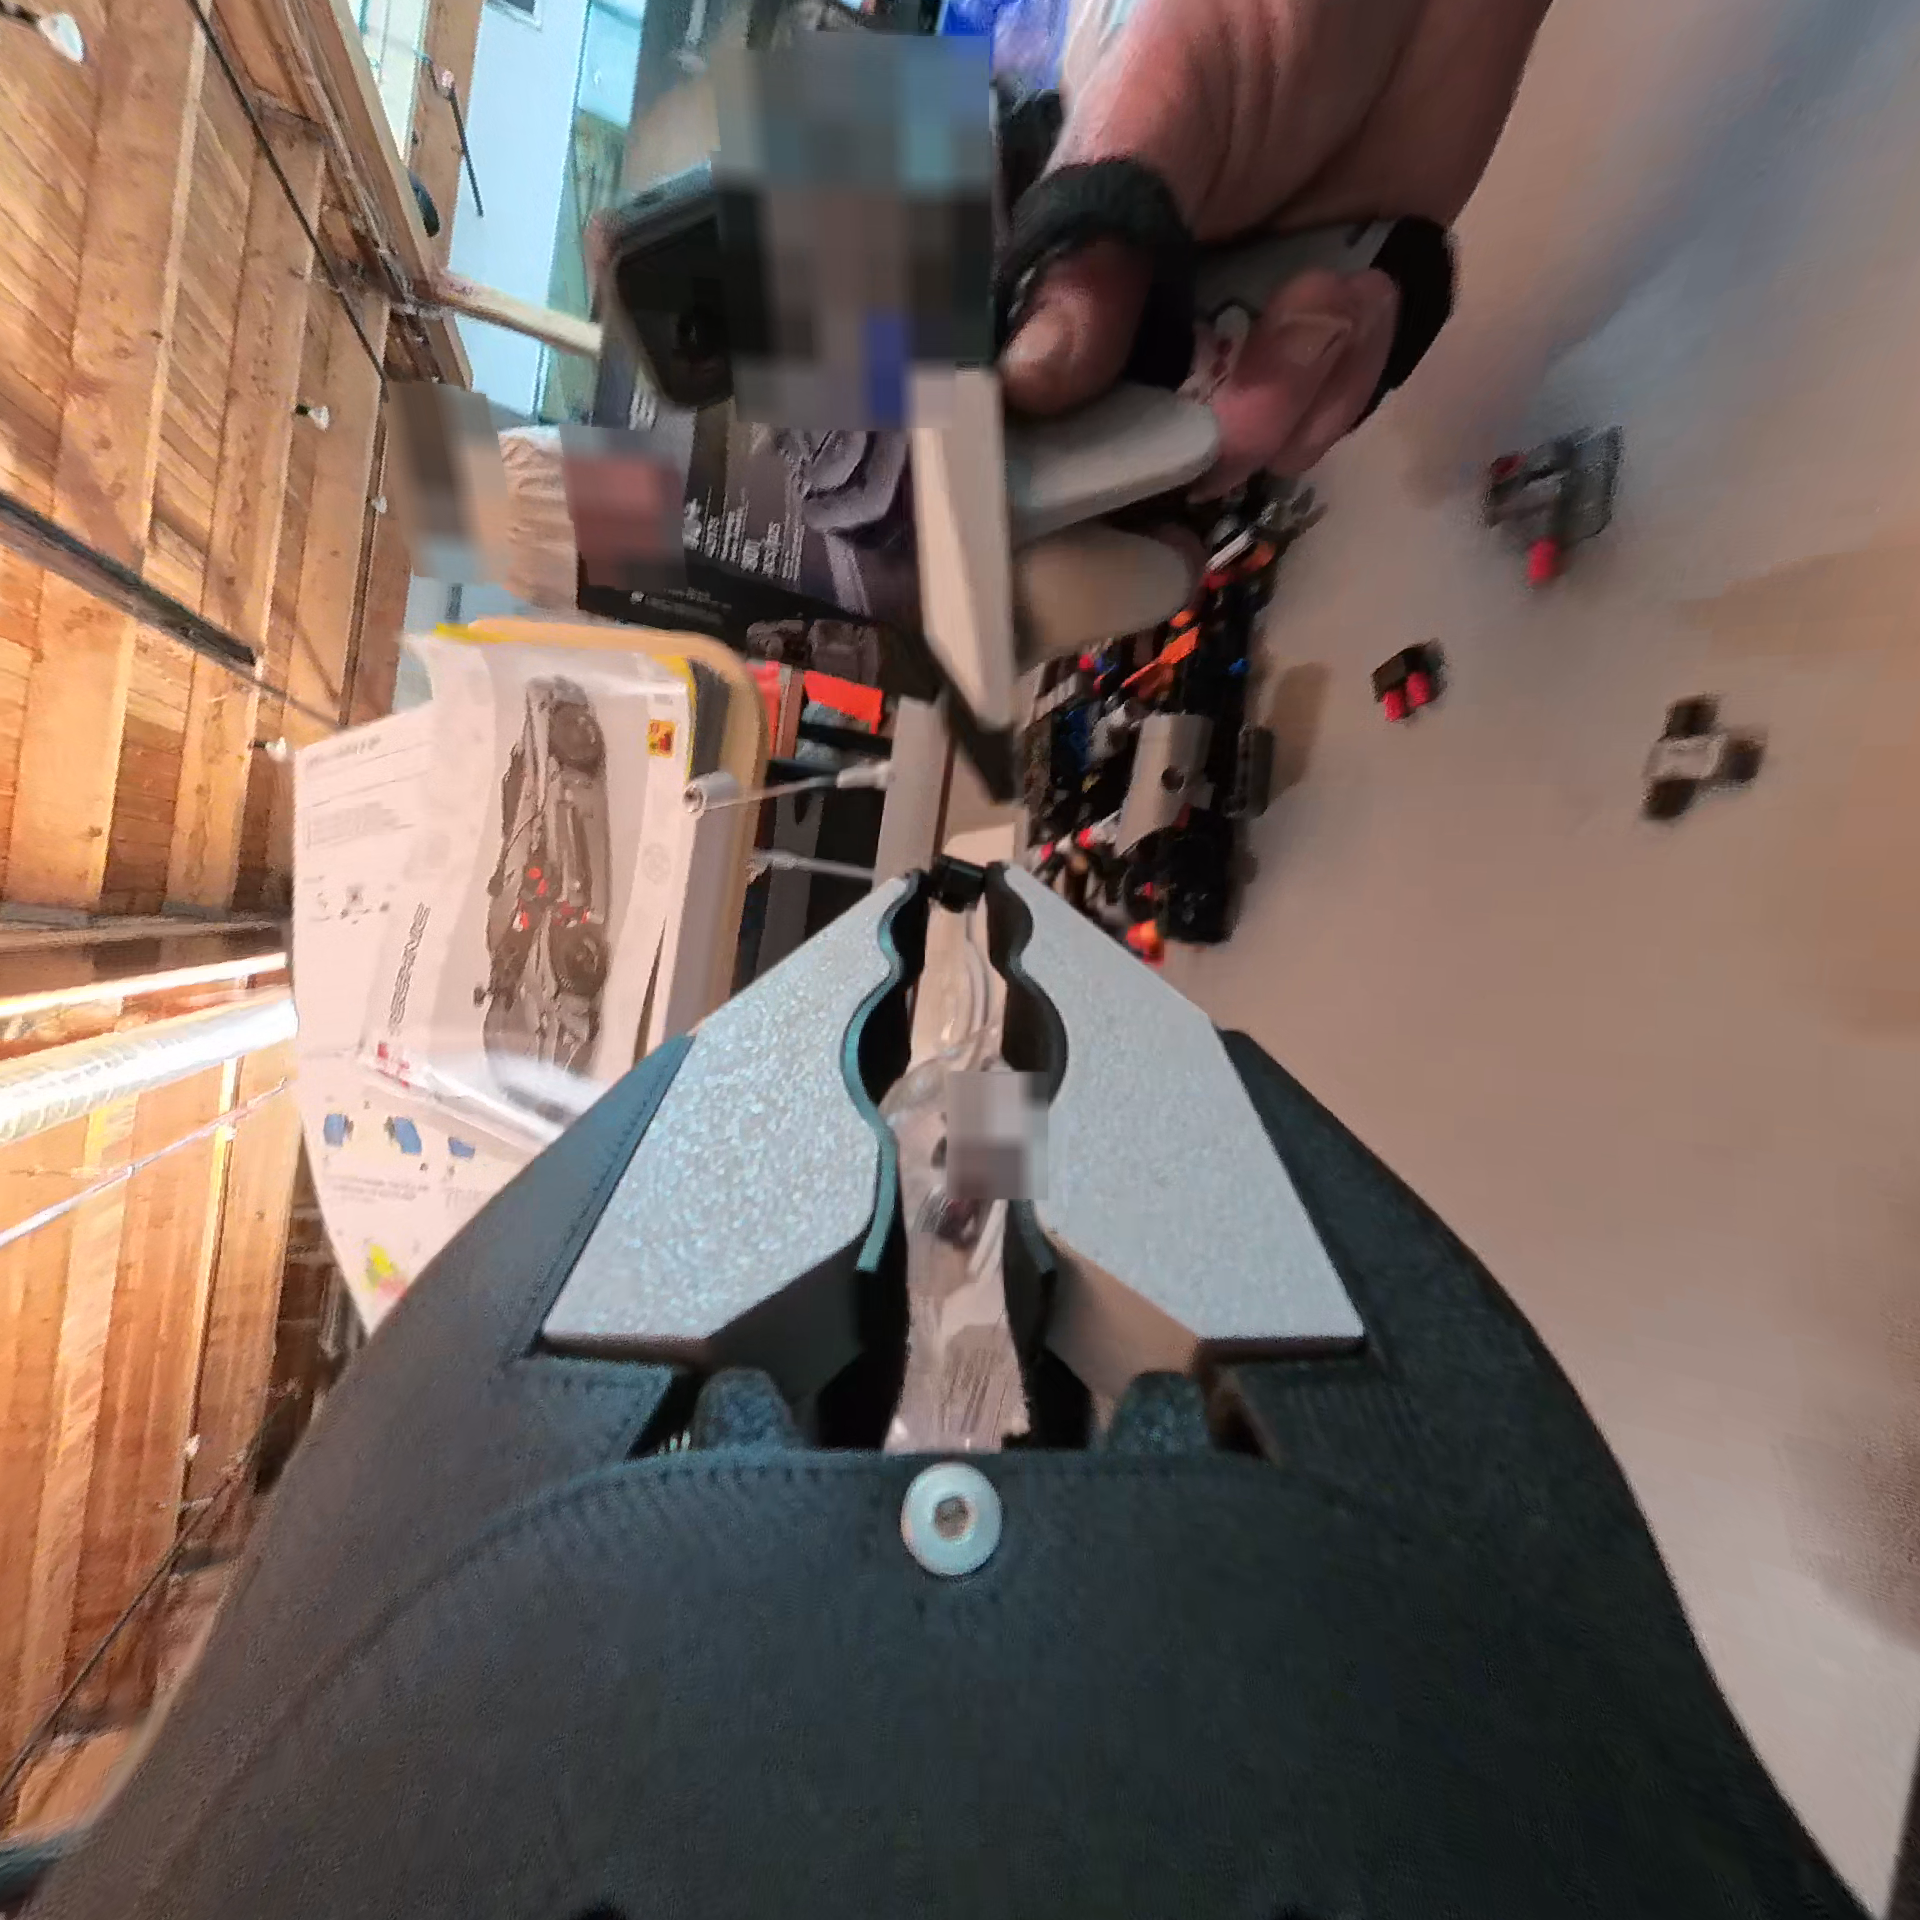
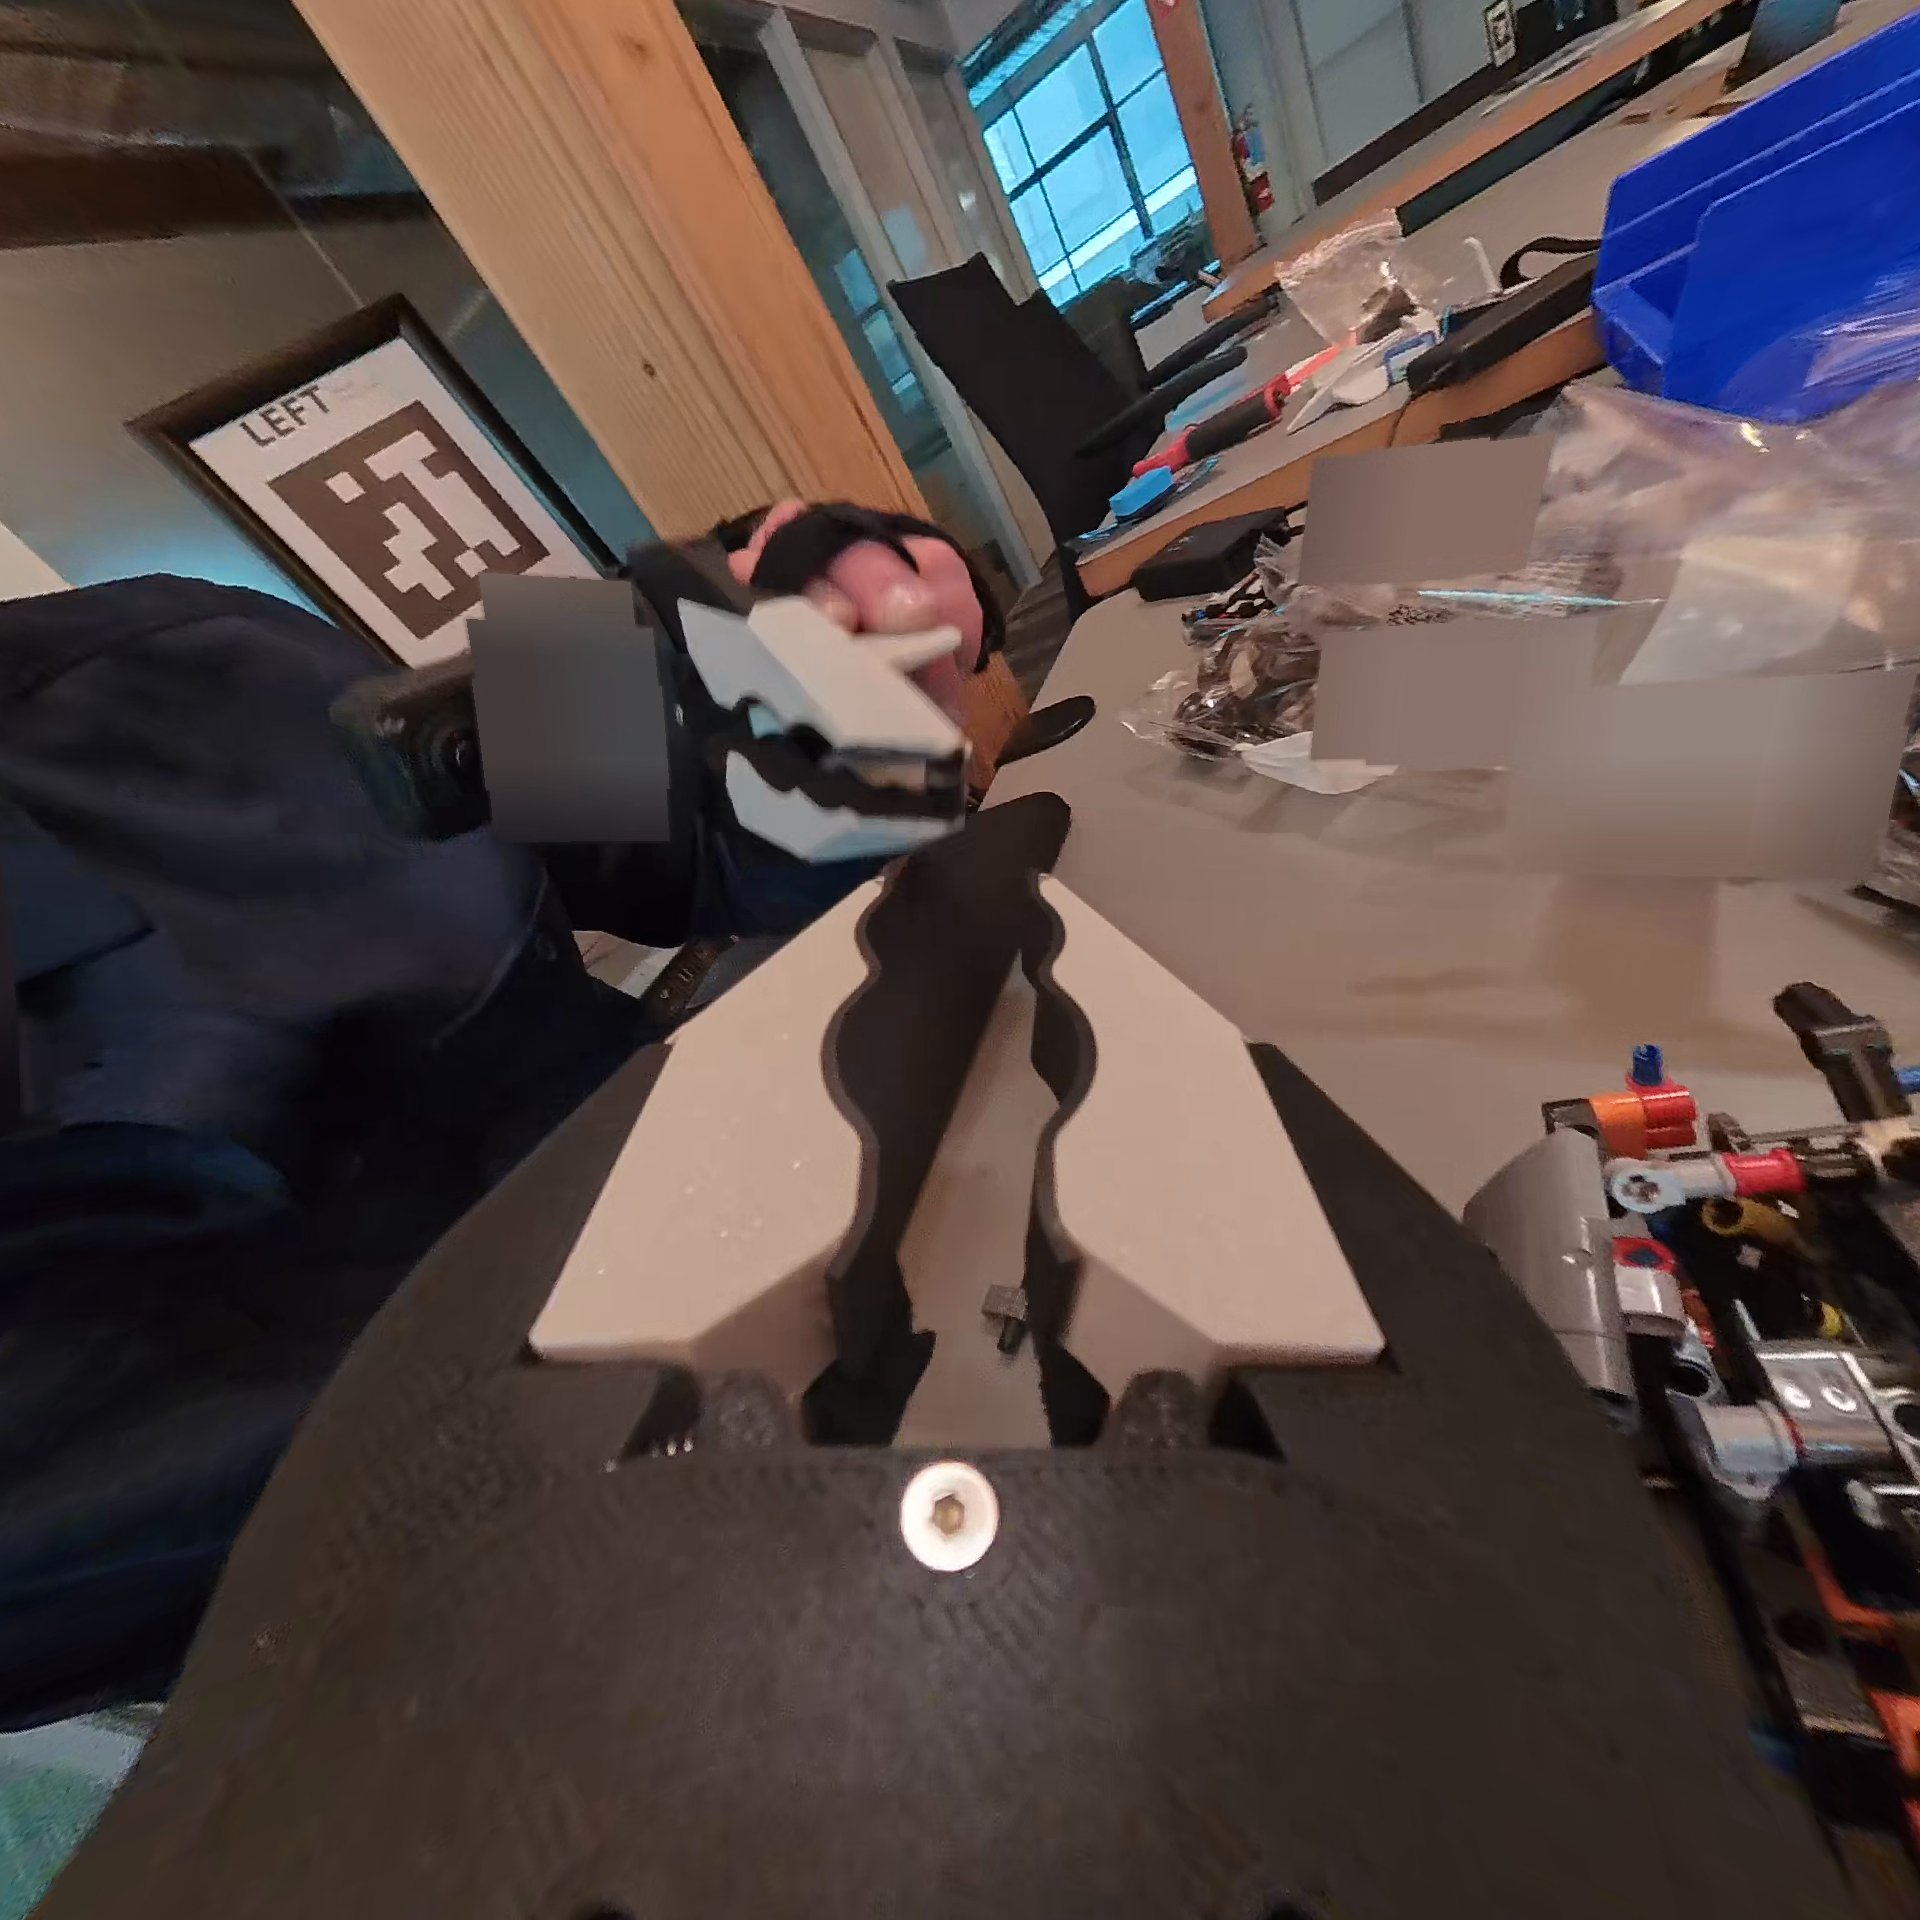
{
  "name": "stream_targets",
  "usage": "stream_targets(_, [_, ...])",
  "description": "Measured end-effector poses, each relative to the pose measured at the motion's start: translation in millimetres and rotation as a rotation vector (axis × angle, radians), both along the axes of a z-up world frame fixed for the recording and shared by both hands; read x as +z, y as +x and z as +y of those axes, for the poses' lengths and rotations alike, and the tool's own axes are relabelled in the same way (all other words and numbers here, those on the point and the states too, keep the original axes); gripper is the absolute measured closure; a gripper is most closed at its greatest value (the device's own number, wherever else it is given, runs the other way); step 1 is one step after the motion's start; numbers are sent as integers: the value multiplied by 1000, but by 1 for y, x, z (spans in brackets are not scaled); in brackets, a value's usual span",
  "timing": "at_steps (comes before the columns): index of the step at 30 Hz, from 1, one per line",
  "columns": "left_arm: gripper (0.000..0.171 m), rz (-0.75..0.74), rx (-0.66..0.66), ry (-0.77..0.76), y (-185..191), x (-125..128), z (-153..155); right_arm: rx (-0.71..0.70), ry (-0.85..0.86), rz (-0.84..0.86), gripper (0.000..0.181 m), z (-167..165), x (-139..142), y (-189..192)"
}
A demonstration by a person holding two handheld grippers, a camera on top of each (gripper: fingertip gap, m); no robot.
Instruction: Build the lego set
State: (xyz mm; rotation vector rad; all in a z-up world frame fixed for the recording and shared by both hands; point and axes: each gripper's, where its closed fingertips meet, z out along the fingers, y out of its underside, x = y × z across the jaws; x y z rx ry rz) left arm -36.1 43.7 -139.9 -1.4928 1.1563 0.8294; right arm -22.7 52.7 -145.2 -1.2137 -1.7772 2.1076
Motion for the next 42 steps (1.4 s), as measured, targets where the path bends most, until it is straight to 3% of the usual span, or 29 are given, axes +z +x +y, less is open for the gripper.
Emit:
stream_targets(6, [163, -112, 155, 32, -79, 32, -14, 2, 67, -7, 160, -5, -7, -1])
stream_targets(11, [163, -113, 204, 24, -114, 32, -19, -9, 133, -13, 161, -7, -16, -4])
stream_targets(22, [163, -154, 36, 12, -36, 14, 3, -129, 185, 97, 155, -7, 6, -12])
stream_targets(28, [163, -128, -9, 78, 4, 21, 22, -185, 40, 149, 159, 3, 29, -10])
stream_targets(42, [163, -76, -41, 147, 16, 28, 27, -139, -92, 151, 173, 7, 38, -3])
